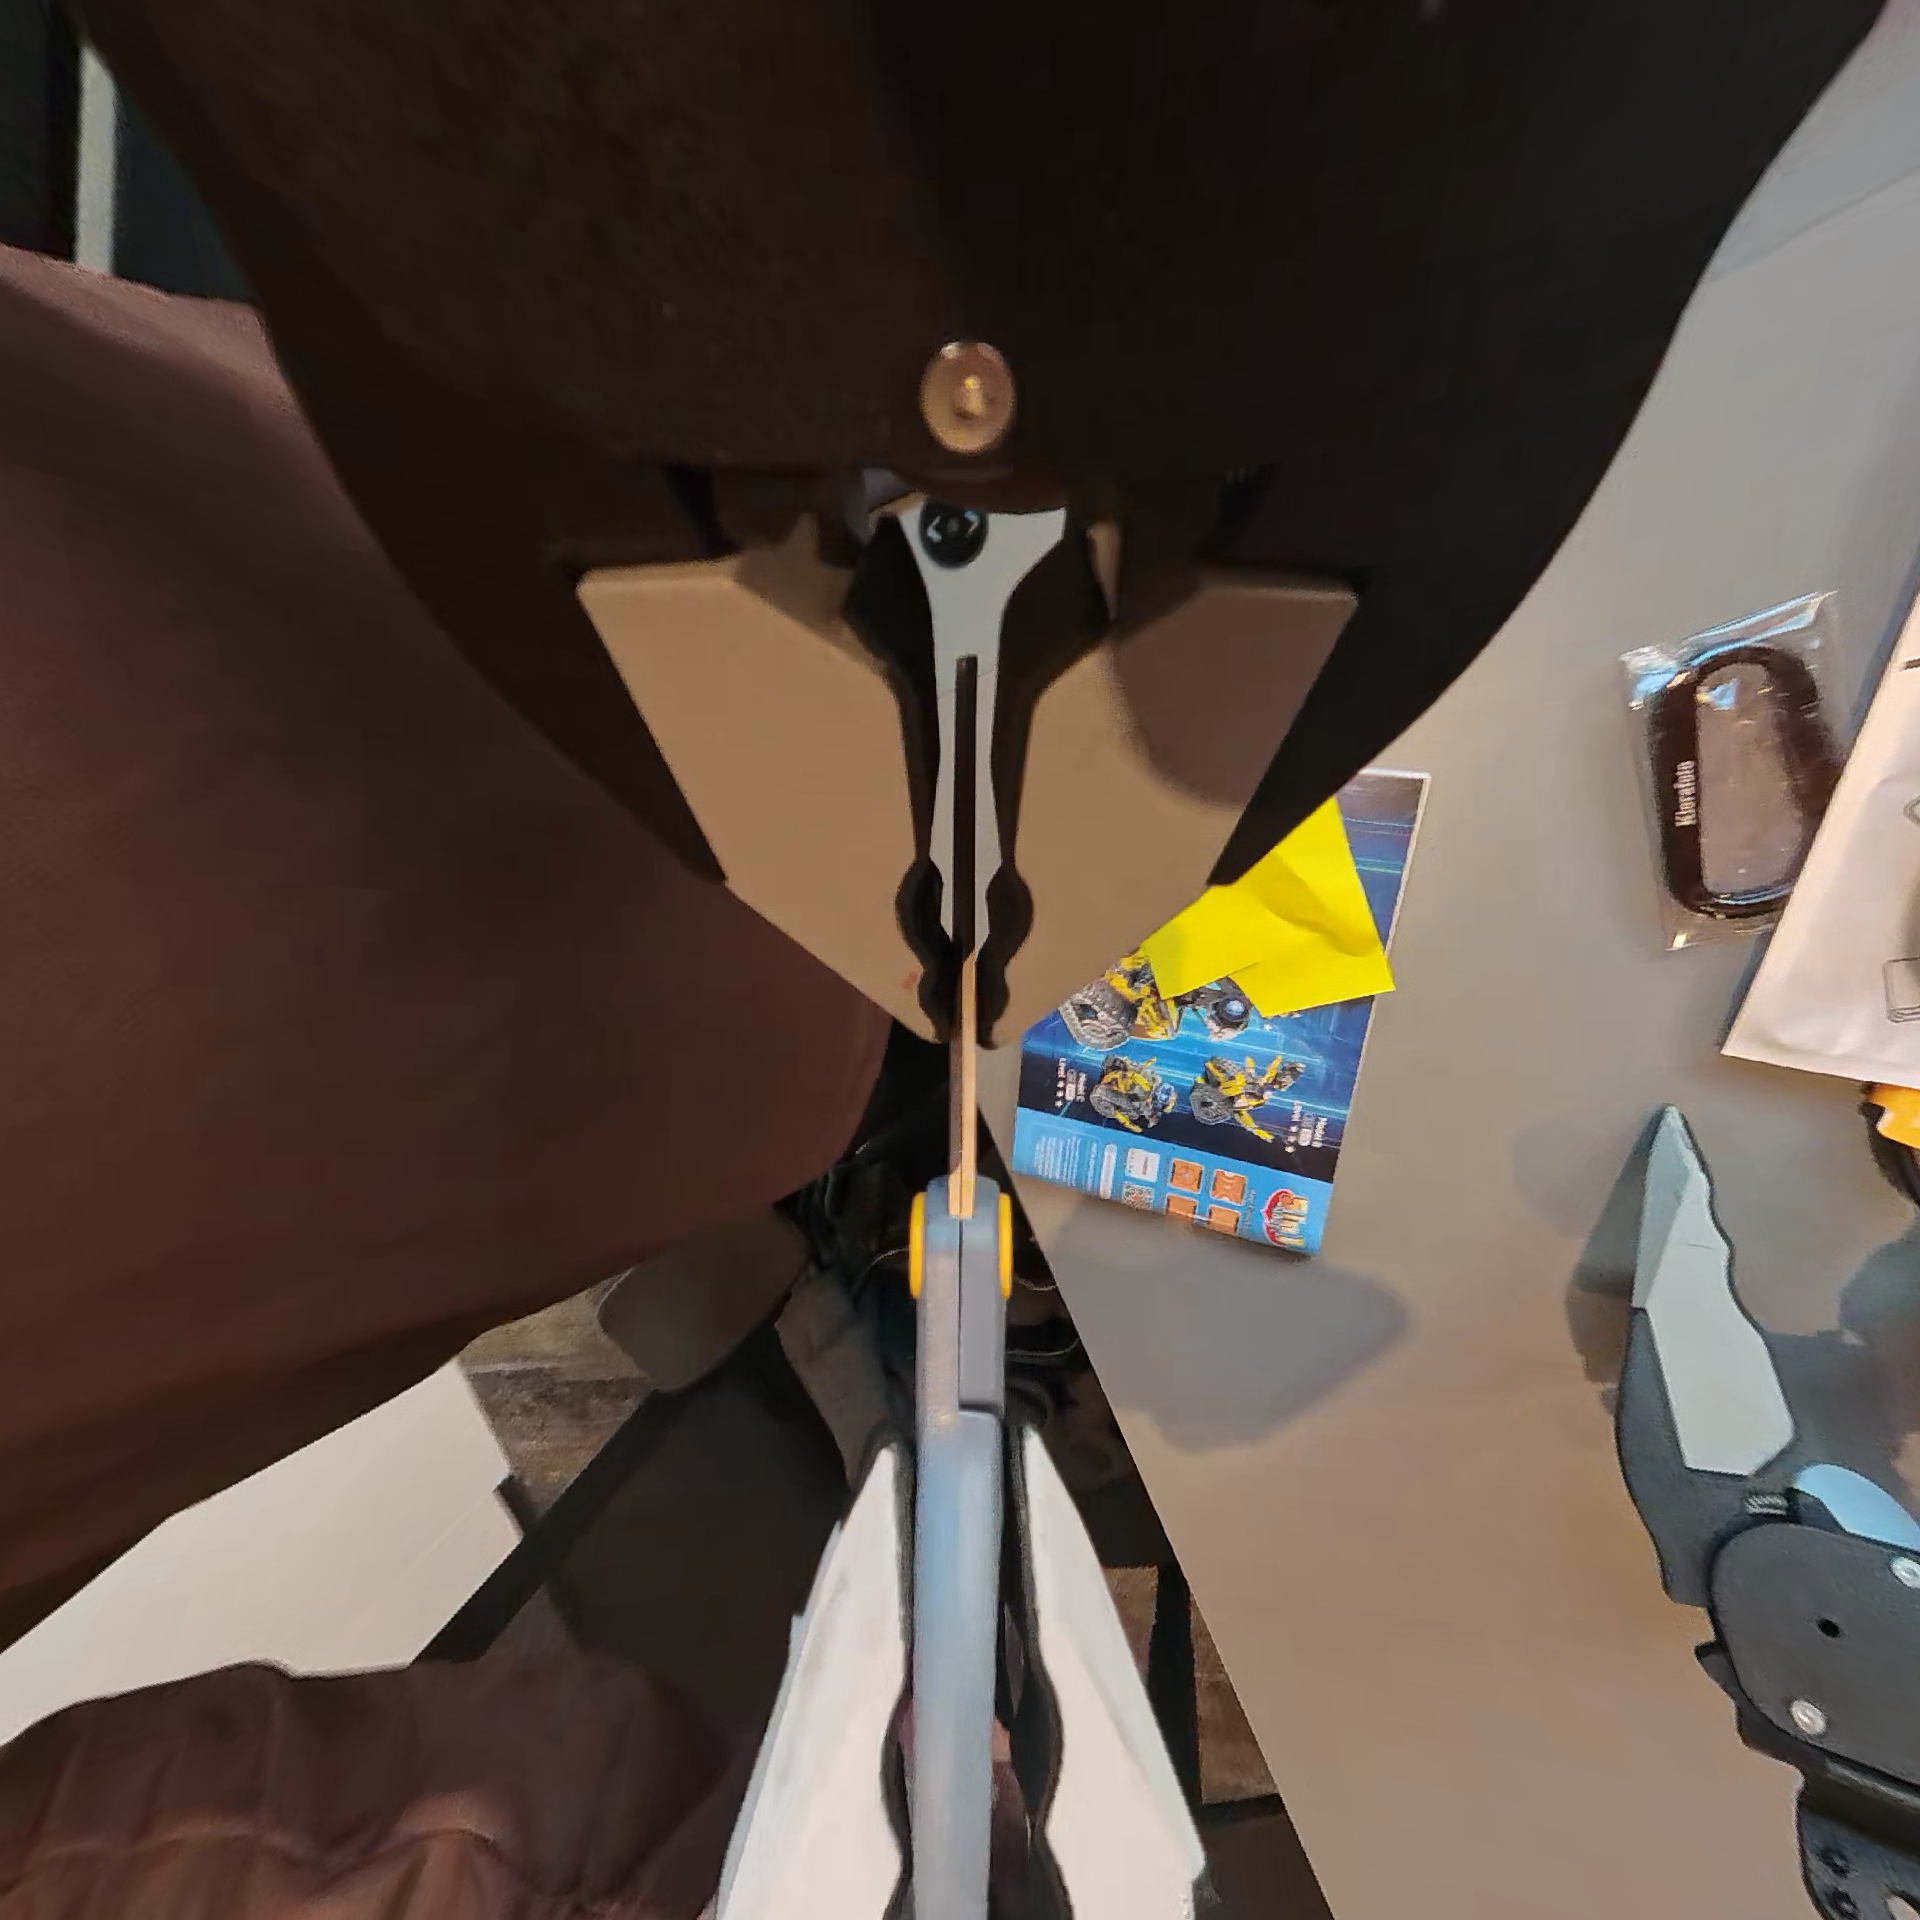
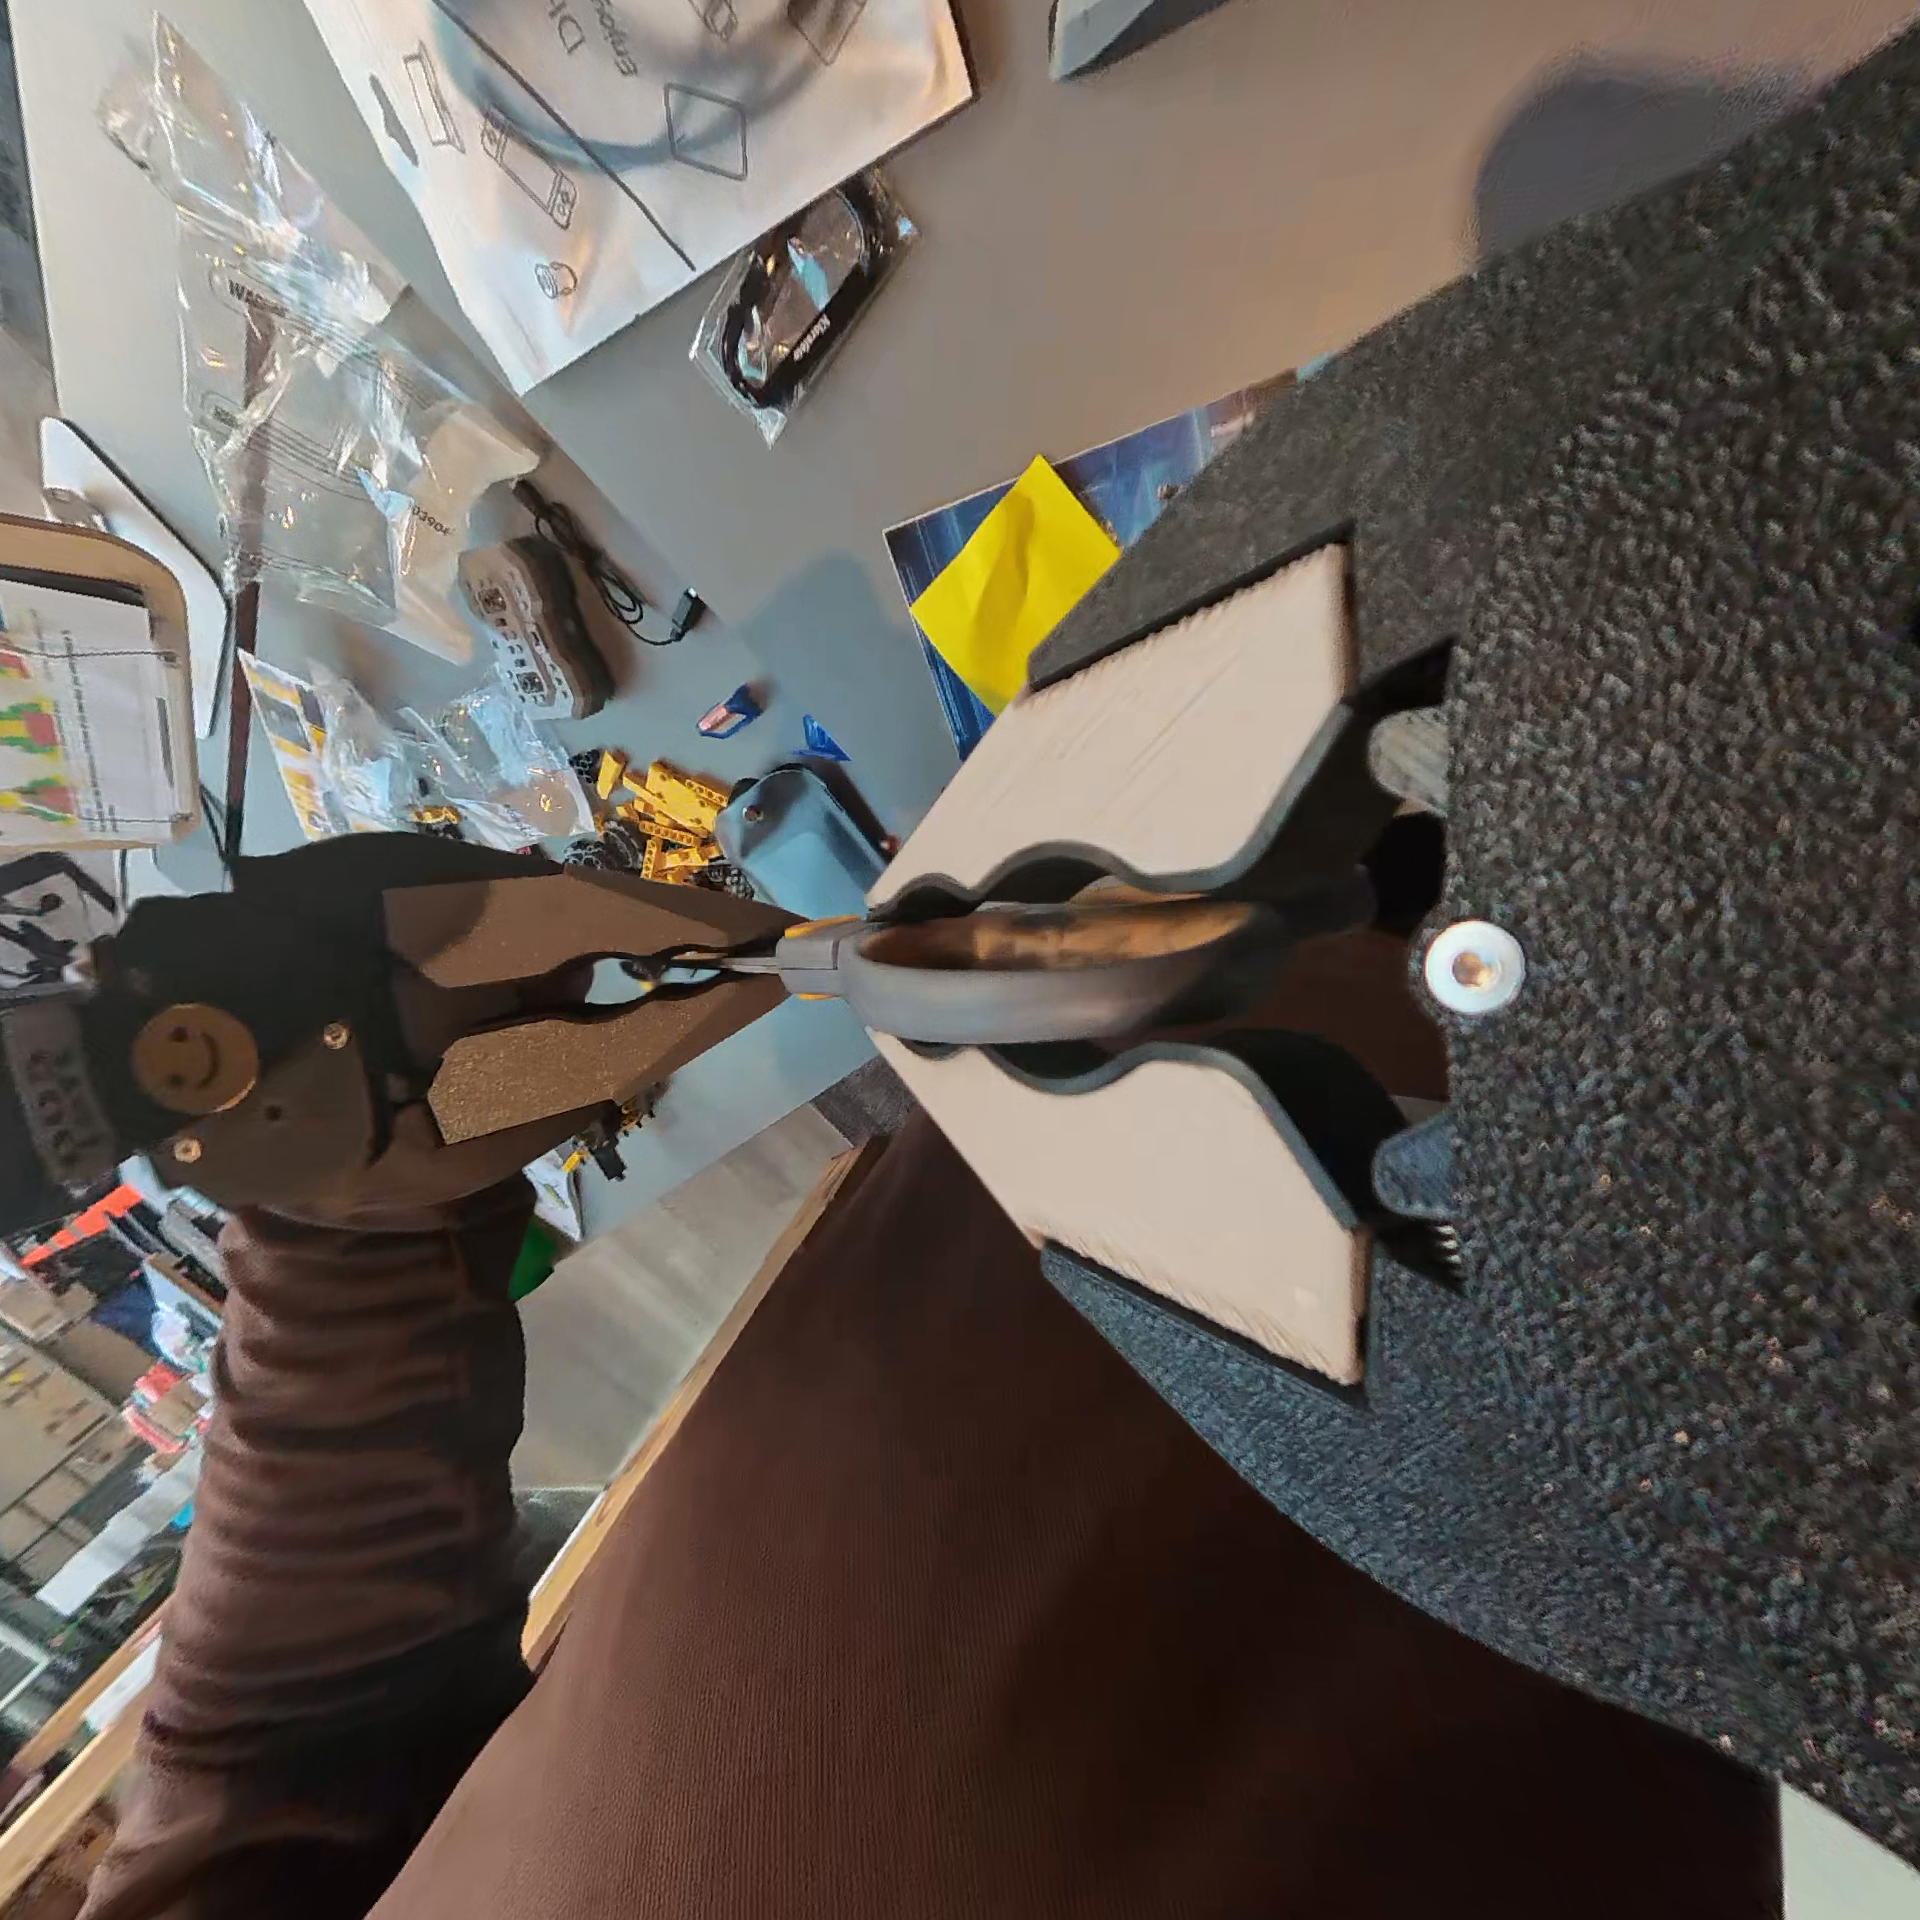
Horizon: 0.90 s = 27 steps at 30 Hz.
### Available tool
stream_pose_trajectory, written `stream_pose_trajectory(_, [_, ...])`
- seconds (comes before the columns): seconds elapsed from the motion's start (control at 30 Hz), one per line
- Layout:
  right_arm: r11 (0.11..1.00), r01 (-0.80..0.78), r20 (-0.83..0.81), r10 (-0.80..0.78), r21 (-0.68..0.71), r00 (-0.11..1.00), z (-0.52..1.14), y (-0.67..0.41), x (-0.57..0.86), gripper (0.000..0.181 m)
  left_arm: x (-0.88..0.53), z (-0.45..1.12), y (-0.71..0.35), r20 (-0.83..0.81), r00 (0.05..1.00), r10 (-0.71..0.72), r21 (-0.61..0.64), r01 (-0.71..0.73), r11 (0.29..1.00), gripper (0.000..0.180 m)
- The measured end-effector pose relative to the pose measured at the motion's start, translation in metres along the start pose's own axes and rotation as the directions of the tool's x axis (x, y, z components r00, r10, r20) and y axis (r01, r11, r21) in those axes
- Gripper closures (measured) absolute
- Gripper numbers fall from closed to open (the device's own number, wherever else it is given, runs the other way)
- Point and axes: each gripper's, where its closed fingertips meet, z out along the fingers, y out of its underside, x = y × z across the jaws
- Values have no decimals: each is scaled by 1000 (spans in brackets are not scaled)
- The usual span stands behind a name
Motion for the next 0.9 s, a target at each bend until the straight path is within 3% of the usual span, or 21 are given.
stream_pose_trajectory(0.17, [995, -54, 23, 52, 82, 998, 0, -4, 2, 160, -1, -6, -24, -34, 997, -75, 214, 81, 974, 179])
stream_pose_trajectory(0.33, [990, -31, 59, 23, 134, 998, -8, -11, -3, 166, 5, -10, -35, -53, 996, -76, 300, 88, 950, 179])
stream_pose_trajectory(0.4, [994, -42, 54, 36, 105, 998, -5, -9, -1, 166, 6, -7, -30, -51, 995, -90, 274, 101, 956, 179])
stream_pose_trajectory(0.5, [998, -46, 46, 44, 45, 998, 1, -1, 1, 166, 7, 5, -13, 3, 999, -53, 103, 52, 993, 179])
stream_pose_trajectory(0.6, [999, -43, 25, 43, 5, 999, 4, 1, 4, 166, 10, 10, -5, 36, 999, 1, -33, 0, 999, 160])
stream_pose_trajectory(0.63, [999, -45, 36, 45, -3, 998, 5, 0, 2, 167, 10, 11, -5, 45, 999, 16, -50, -14, 999, 164])
stream_pose_trajectory(0.7, [999, -37, 40, 37, -13, 999, 7, -4, -1, 166, 7, 13, -11, 63, 998, 25, -35, -22, 999, 176])
stream_pose_trajectory(0.8, [999, -9, 6, 9, -37, 1000, 8, -10, -1, 166, 2, 13, -14, 100, 993, 57, -22, -55, 998, 178])
stream_pose_trajectory(0.9, [999, -34, -5, 34, -23, 999, 1, -20, -4, 163, 2, 2, -27, 94, 995, 11, 120, -22, 993, 179])
